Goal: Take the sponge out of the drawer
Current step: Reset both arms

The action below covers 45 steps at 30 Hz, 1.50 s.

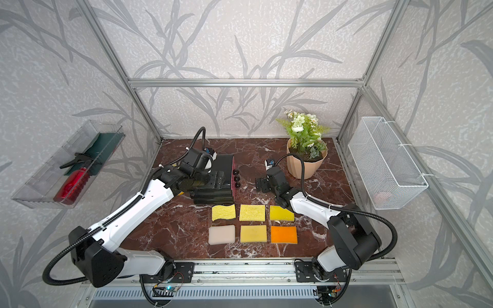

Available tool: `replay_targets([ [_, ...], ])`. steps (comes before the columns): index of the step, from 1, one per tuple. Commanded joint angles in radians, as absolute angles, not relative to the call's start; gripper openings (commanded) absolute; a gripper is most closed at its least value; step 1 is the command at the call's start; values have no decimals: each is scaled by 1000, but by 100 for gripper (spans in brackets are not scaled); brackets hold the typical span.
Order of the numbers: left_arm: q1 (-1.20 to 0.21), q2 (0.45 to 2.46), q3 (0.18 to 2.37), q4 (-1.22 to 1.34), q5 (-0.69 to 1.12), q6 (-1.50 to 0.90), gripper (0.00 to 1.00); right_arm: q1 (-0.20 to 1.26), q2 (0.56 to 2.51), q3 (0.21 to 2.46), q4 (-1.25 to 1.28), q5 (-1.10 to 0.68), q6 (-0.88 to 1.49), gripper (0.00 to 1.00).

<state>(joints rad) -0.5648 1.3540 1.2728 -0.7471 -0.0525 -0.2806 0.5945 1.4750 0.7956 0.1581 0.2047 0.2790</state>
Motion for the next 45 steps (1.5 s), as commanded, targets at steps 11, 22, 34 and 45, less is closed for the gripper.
replay_targets([
  [11, -621, 1190, 1117, -611, -332, -284, 95, 582, 1302, 702, 126, 275, 247, 99],
  [22, -281, 1087, 1037, -556, -358, -347, 99, 529, 1130, 616, 98, 321, 226, 99],
  [34, 31, 1191, 877, -349, -235, -440, 99, 486, 1081, 558, 101, 314, 233, 99],
  [45, 92, 1387, 834, -173, 36, -388, 95, 438, 1050, 550, 83, 302, 199, 99],
])
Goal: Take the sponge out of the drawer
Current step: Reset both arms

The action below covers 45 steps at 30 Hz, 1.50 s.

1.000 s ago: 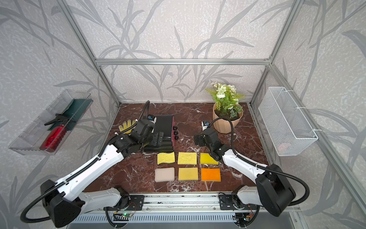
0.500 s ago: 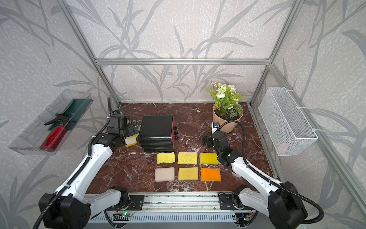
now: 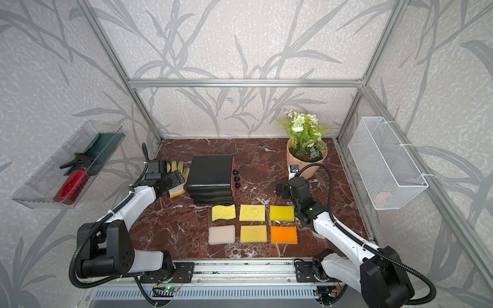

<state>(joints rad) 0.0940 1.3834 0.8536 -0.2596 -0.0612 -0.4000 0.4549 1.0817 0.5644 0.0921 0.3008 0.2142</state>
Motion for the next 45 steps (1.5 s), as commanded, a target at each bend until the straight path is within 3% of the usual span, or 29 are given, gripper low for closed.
replay_targets([
  [1, 92, 1393, 831, -161, 47, -367, 95, 429, 1045, 547, 82, 302, 195, 99],
  [10, 91, 1443, 763, 52, 171, -169, 94, 328, 1037, 553, 98, 298, 148, 99],
  [21, 97, 1479, 599, 379, -19, -94, 97, 271, 995, 490, 113, 369, 102, 99],
  [28, 100, 1504, 471, 715, -8, -98, 99, 243, 976, 365, 305, 403, 59, 99],
  [36, 98, 1525, 395, 848, 59, -60, 99, 233, 1102, 334, 443, 373, 41, 99],
  [38, 98, 1571, 362, 982, 66, -56, 99, 233, 1129, 315, 513, 353, 27, 99],
  [40, 98, 1542, 388, 878, 59, -57, 99, 233, 1165, 286, 607, 347, 6, 99],
  [45, 95, 1553, 379, 916, 55, -53, 99, 229, 1272, 277, 791, 308, -45, 99],
])
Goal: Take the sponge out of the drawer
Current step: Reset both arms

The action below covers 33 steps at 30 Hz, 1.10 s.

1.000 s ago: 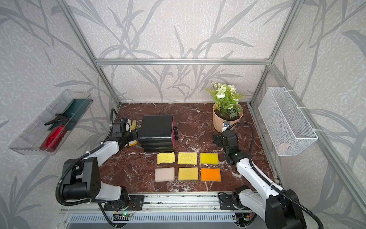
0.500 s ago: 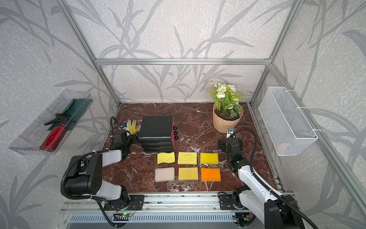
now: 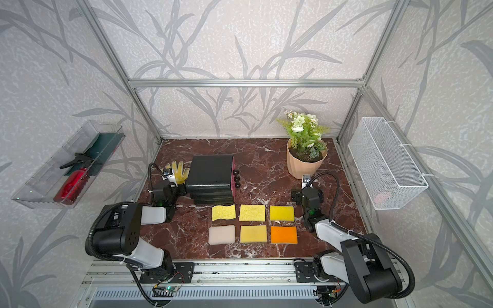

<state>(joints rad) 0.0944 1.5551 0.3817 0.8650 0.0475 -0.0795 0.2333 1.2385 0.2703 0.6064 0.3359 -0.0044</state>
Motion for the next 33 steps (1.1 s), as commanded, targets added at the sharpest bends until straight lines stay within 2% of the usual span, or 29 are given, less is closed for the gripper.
replay_targets([
  [1, 95, 1553, 379, 916, 53, -54, 99, 227, 1300, 283, 828, 303, -54, 99],
  [9, 92, 1559, 374, 939, 49, -50, 99, 227, 1408, 316, 918, 227, -149, 99],
  [14, 92, 1559, 373, 940, 48, -51, 99, 220, 1664, 224, 1370, 228, -172, 99],
  [17, 92, 1560, 374, 939, 44, -51, 100, 207, 1554, 274, 1111, 161, -160, 99],
  [20, 92, 1560, 376, 938, 43, -51, 99, 192, 1621, 312, 1153, 176, -148, 99],
  [23, 92, 1559, 377, 936, 43, -51, 99, 155, 1585, 373, 981, 186, -84, 99],
  [33, 88, 1558, 374, 937, 39, -49, 99, 127, 1591, 368, 999, 159, -63, 99],
])
